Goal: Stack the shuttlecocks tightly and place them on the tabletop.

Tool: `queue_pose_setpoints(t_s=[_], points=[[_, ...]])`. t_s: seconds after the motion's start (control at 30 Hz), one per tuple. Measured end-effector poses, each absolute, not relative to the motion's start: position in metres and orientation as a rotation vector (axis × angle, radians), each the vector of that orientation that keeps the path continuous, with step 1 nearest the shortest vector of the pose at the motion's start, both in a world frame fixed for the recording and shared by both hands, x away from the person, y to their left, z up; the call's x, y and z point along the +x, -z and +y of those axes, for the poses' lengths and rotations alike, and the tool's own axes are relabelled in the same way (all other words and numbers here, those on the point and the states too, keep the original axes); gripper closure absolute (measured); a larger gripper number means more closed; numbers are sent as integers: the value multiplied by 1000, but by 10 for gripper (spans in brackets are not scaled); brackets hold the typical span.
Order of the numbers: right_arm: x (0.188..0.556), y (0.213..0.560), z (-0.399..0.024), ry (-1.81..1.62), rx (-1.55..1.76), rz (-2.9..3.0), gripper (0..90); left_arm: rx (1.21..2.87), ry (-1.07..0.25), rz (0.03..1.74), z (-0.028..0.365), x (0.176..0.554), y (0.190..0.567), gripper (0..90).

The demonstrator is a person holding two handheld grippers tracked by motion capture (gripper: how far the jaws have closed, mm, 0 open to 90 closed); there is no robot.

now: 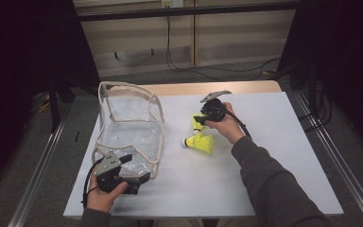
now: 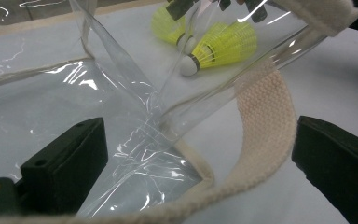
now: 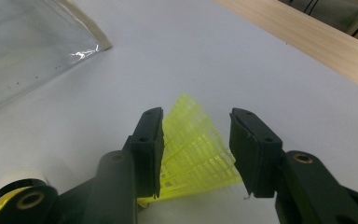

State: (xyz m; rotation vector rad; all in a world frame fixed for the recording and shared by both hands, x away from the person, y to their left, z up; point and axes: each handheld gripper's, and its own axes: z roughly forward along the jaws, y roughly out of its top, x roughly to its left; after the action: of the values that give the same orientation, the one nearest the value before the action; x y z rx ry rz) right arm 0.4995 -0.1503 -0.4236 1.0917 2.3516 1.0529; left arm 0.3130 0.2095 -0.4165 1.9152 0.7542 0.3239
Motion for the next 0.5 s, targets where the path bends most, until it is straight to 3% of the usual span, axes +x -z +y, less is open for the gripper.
queue_pose_setpoints(t_s=[0.3, 0.5], points=[[496, 420, -158, -1048, 1100, 2359, 638, 1916, -326, 753, 210, 313, 416, 35], [491, 416, -168, -1064, 1109, 2362, 864, 1920, -328, 752, 210, 313, 416, 36]])
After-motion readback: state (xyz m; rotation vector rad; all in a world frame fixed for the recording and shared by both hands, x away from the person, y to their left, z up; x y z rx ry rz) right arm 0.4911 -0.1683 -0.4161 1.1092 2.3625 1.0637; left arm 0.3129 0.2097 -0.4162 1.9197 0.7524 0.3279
